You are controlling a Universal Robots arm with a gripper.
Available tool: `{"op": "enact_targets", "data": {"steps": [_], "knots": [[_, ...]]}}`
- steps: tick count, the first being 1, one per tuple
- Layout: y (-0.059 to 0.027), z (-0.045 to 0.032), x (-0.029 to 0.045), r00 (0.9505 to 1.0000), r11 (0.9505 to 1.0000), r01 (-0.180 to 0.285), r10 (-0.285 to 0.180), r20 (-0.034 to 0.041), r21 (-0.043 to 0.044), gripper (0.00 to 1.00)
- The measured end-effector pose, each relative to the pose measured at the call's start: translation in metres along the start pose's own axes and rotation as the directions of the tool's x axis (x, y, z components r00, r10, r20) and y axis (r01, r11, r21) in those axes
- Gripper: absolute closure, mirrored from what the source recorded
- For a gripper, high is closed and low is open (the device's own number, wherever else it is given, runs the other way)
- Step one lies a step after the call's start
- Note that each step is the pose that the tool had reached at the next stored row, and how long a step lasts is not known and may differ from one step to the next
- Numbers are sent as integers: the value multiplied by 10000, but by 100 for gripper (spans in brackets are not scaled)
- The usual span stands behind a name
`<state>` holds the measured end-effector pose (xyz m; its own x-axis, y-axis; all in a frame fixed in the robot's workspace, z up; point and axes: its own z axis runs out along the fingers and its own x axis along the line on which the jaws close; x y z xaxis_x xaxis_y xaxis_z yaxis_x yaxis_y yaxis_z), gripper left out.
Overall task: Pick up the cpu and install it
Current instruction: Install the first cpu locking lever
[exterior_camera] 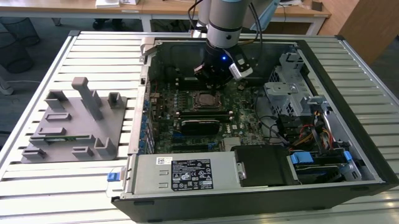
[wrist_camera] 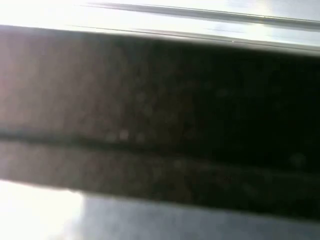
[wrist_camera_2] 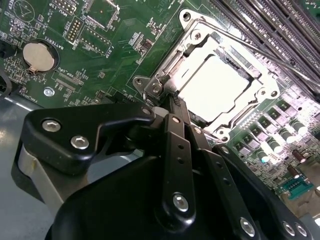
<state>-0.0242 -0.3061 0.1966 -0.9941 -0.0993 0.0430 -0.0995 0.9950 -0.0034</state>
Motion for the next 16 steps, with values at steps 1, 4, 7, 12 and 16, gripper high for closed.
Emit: {"op": "enact_targets", "data": {"steps": [1,4,7,12,16], "knots": [[1,1,0,10000,10000,-1,1,1,-2,89],[15,0,-1,10000,10000,0,0,3,-20,89],[30,2,-3,10000,10000,1,-1,6,-49,89],[44,9,-8,10000,10000,3,-3,7,-90,89],[54,10,-9,10000,9995,14,-13,34,-328,89]]}}
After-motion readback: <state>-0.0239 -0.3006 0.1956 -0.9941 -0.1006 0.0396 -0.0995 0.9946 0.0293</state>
